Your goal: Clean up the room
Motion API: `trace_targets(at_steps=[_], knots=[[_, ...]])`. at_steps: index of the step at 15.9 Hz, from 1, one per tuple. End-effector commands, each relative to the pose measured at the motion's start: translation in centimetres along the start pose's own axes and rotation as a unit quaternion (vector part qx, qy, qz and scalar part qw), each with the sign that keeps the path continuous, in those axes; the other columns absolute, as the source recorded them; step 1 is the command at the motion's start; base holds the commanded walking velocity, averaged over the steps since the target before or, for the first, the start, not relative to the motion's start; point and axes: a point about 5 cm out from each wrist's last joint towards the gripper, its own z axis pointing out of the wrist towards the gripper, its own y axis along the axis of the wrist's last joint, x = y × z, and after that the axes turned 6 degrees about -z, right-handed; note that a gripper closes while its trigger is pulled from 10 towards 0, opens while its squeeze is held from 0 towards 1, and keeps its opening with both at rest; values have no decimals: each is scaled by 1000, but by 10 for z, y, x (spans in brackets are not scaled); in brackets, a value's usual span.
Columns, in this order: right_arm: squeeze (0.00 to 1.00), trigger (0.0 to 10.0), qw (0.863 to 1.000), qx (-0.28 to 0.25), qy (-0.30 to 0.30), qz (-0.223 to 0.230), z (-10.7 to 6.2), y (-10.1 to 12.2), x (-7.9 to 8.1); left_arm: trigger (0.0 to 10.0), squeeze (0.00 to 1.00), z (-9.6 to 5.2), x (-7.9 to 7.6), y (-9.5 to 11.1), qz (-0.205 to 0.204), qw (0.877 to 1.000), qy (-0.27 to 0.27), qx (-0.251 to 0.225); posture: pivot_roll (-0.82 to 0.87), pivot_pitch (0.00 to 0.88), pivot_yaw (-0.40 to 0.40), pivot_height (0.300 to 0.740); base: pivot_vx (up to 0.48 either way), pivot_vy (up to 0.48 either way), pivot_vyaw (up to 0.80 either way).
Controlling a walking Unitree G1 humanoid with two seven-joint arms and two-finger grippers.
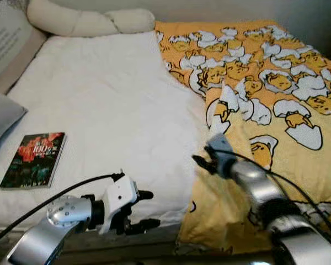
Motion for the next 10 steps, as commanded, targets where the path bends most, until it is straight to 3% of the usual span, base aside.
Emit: trace_targets(at_steps=[1,4,7,8,10], knots=[[1000,10000,999,21,-45,15,2,-2,-5,10000,0,-2,3,0,3,1000,7,7,132,0,22,740,0,0,0],[1000,10000,993,58,-91,42,11,-1,2,10000,0,-4,0,-2,1,1000,7,9,139,7,22,740,0,0,0],[1000,10000,987,90,-127,41,17,-3,10,10000,0,-7,-5,-3,-6,1000,7,14,163,51,19,740,0,0,0],[0,10000,988,100,-102,51,19,-6,20,10000,0,-10,-9,-5,-10,1000,7,18,180,77,20,740,0,0,0],[0,10000,987,121,-94,41,20,-12,28,10000,0,-14,-13,-8,-14,1000,8,23,195,97,18,740,0,0,0]])
